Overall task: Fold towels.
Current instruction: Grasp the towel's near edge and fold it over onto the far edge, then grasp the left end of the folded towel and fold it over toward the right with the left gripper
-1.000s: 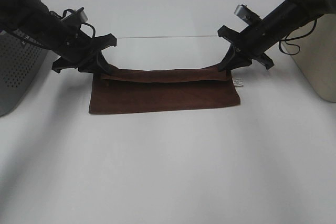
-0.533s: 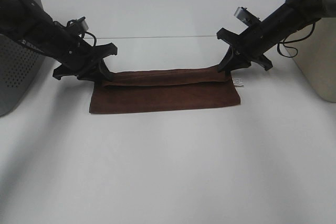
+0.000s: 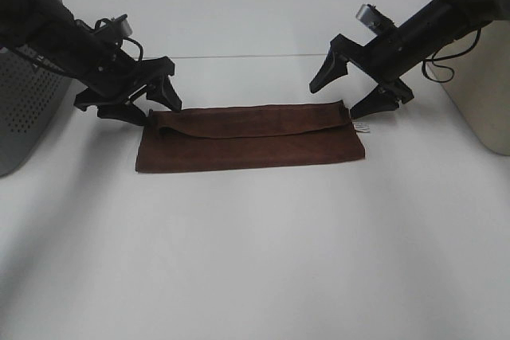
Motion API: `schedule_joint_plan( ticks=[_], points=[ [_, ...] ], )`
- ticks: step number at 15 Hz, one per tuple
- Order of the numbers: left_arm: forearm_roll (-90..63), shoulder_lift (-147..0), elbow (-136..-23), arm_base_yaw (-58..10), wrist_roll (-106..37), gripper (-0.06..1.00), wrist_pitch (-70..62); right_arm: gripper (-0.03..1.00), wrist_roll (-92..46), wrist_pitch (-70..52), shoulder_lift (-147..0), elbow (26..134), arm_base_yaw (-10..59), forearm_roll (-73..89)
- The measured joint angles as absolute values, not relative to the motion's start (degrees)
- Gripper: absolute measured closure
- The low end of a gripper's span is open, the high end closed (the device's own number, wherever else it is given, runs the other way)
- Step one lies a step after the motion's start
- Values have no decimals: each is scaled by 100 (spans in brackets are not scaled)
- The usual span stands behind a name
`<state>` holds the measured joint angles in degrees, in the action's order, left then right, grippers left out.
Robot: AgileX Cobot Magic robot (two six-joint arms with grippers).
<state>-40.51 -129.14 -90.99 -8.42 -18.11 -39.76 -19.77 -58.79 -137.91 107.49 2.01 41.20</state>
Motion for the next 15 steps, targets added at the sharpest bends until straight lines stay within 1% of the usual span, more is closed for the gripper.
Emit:
schedule_joint_plan(
  ticks=[3, 5, 10, 11, 12, 13, 15],
  points=[
    [-3203, -12754, -9099, -842, -911, 26, -4206, 8, -1719, -6366, -13608, 10777, 201, 3718],
    [-3002, -12817, -9099, -842, -659, 26, -4257, 8, -1673, -6566, -13602, 10777, 201, 3512],
    [-3839, -13195, -9104, -842, -1014, 26, -4297, 8, -1593, -6578, -13602, 10777, 201, 3323],
    [-3971, -13212, -9104, -842, -1031, 28, -4303, 8, -1593, -6578, -13602, 10777, 201, 3323],
    [-3982, -13235, -9104, -842, -1031, 36, -4332, 8, -1593, -6578, -13602, 10777, 201, 3323],
    [-3965, -13264, -9104, -842, -1014, 49, -4372, 8, -1593, -6578, -13602, 10777, 201, 3323],
    [-3690, -13275, -9104, -842, -842, 84, -4515, 8, -1593, -6578, -13602, 10777, 201, 3312]
  ],
)
